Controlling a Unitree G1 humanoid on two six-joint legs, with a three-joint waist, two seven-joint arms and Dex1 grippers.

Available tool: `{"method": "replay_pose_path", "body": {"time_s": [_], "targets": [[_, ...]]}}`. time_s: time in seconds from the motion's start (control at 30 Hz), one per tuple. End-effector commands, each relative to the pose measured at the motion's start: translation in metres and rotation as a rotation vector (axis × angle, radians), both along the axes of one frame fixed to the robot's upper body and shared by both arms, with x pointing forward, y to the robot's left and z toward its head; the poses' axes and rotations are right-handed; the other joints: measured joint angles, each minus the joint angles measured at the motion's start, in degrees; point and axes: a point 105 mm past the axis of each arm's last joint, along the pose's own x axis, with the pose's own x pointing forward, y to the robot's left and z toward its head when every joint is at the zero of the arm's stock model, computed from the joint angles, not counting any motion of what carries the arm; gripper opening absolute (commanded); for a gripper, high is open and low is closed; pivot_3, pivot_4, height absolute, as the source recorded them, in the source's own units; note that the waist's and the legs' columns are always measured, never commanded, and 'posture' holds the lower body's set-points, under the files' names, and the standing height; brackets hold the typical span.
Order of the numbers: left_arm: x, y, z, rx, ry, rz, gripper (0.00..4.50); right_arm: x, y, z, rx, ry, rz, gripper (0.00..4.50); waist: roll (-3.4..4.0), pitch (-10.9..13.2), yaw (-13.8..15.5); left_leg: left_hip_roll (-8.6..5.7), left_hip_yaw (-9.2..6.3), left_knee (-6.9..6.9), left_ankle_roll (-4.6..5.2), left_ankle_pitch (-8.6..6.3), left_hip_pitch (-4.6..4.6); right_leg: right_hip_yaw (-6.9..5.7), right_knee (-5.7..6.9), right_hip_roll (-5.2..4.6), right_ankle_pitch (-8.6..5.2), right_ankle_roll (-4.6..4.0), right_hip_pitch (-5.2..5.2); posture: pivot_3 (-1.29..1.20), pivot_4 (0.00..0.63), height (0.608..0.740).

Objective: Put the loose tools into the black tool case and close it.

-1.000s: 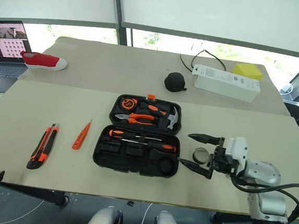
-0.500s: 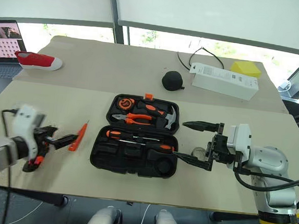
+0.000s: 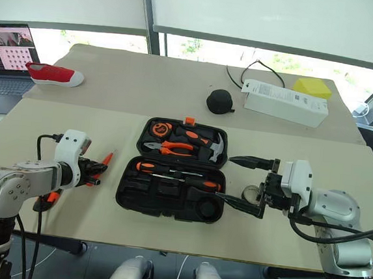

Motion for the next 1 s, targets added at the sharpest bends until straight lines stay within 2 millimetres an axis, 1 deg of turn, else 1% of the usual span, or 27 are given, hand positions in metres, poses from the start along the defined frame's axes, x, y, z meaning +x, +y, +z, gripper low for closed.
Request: {"method": "replay_pose_path", "body": {"time_s": [0.03, 0.07, 0.13, 0.17, 0.2, 0.23, 0.27, 0.37, 0.47, 0.53, 0.6, 0.67, 0.87, 1.0], "targets": [[-0.002, -0.004, 0.009, -0.092, -0.051, -0.083, 0.43, -0.005, -0.005, 0.013, -0.011, -0.062, -0.023, 4.5, 0.0, 0.0, 0.0, 0.0, 0.0, 0.0, 0.0, 0.0, 0.0, 0.0, 0.01, 0.0, 0.0, 0.0, 0.0, 0.0, 0.15, 0.74], [-0.003, -0.005, 0.024, -0.115, -0.109, -0.162, 0.43, -0.006, -0.007, 0.014, -0.015, -0.064, -0.028, 4.5, -0.01, 0.0, 0.0, 0.0, 0.0, 0.0, -0.01, 0.0, 0.0, -0.01, 0.01, 0.01, 0.0, 0.0, -0.01, 0.0, 0.15, 0.74], [-0.003, -0.007, 0.054, -0.098, -0.261, -0.316, 0.43, -0.008, -0.011, 0.015, -0.022, -0.064, -0.041, 4.5, -0.1, 0.1, -0.1, 0.03, 0.03, 0.0, -0.03, 0.02, -0.11, -0.04, 0.01, 0.05, -0.01, -0.02, -0.1, 0.0, 0.15, 0.74], [-0.005, -0.015, 0.068, -0.086, -0.33, -0.437, 0.43, -0.01, -0.013, 0.016, -0.026, -0.061, -0.047, 4.5, -0.1, 0.1, -0.1, 0.04, 0.09, 0.0, -0.09, 0.05, -0.16, -0.09, 0.01, 0.06, -0.01, -0.04, -0.15, 0.0, 0.15, 0.74], [-0.009, -0.024, 0.078, -0.08, -0.391, -0.556, 0.43, -0.011, -0.015, 0.016, -0.032, -0.055, -0.052, 4.5, -0.09, 0.1, -0.1, 0.04, 0.16, 0.0, -0.11, 0.07, -0.16, -0.11, -0.01, 0.05, -0.01, -0.04, -0.14, 0.0, 0.15, 0.74], [-0.016, -0.034, 0.085, -0.063, -0.424, -0.705, 0.43, -0.014, -0.017, 0.014, -0.04, -0.042, -0.057, 4.5, -0.08, 0.1, 0.2, 0.03, 0.26, 0.0, -0.11, 0.06, -0.14, -0.1, 0.0, 0.03, -0.02, -0.05, -0.11, 0.0, 0.15, 0.74], [-0.022, -0.042, 0.085, -0.034, -0.421, -0.822, 0.43, -0.016, -0.018, 0.013, -0.048, -0.031, -0.06, 4.5, -0.08, 0.1, 0.3, 0.02, 0.35, 0.0, -0.11, 0.07, -0.15, -0.12, -0.06, 0.03, -0.02, -0.05, -0.09, 0.0, 0.15, 0.74], [-0.037, -0.065, 0.074, 0.033, -0.331, -1.132, 0.43, -0.02, -0.023, 0.011, -0.068, 0.004, -0.082, 4.5, -0.03, 0.0, 0.7, 0.01, 0.47, 0.0, -0.11, 0.07, -0.13, -0.11, -0.14, 0.01, -0.03, -0.06, -0.02, 0.0, 0.15, 0.74], [-0.036, -0.085, 0.069, 0.058, -0.293, -1.269, 0.43, -0.022, -0.024, 0.008, -0.091, 0.033, -0.099, 4.5, -0.01, 0.0, 0.9, 0.01, 0.52, 0.01, -0.1, 0.07, -0.15, -0.06, -0.15, 0.04, -0.02, -0.02, -0.03, 0.0, 0.15, 0.74], [-0.03, -0.099, 0.056, 0.129, -0.243, -1.342, 0.43, -0.025, -0.023, 0.002, -0.112, 0.067, -0.101, 4.5, -0.02, 0.1, 1.1, 0.02, 0.49, 0.03, -0.09, 0.08, -0.17, -0.06, -0.12, 0.1, -0.03, -0.01, -0.04, 0.0, 0.15, 0.74], [-0.024, -0.106, 0.043, 0.193, -0.188, -1.372, 0.43, -0.026, -0.019, 0.0, -0.113, 0.081, -0.103, 4.5, -0.02, 0.0, 1.2, 0.01, 0.45, 0.04, -0.08, 0.09, -0.2, -0.06, -0.11, 0.15, -0.04, 0.01, -0.05, 0.0, 0.15, 0.74], [-0.016, -0.111, 0.035, 0.229, -0.166, -1.363, 0.43, -0.028, -0.016, -0.002, -0.108, 0.087, -0.104, 4.5, -0.02, 0.0, 0.8, 0.01, 0.44, 0.04, -0.08, 0.08, -0.24, -0.03, -0.11, 0.16, -0.04, 0.02, -0.08, 0.0, 0.15, 0.74], [-0.001, -0.117, 0.023, 0.331, -0.126, -1.344, 0.43, -0.032, -0.01, -0.004, -0.089, 0.102, -0.113, 4.5, -0.02, 0.1, 0.5, 0.01, 0.33, 0.1, -0.07, 0.09, -0.36, -0.08, -0.07, 0.17, -0.06, 0.05, -0.14, 0.0, 0.15, 0.74], [0.0, -0.117, 0.02, 0.355, -0.111, -1.355, 0.43, -0.034, -0.008, -0.005, -0.081, 0.108, -0.119, 4.5, -0.02, 0.0, 0.6, -0.01, 0.32, 0.16, -0.06, 0.09, -0.38, -0.07, -0.06, 0.15, -0.07, 0.09, -0.11, 0.0, 0.15, 0.74]]}}
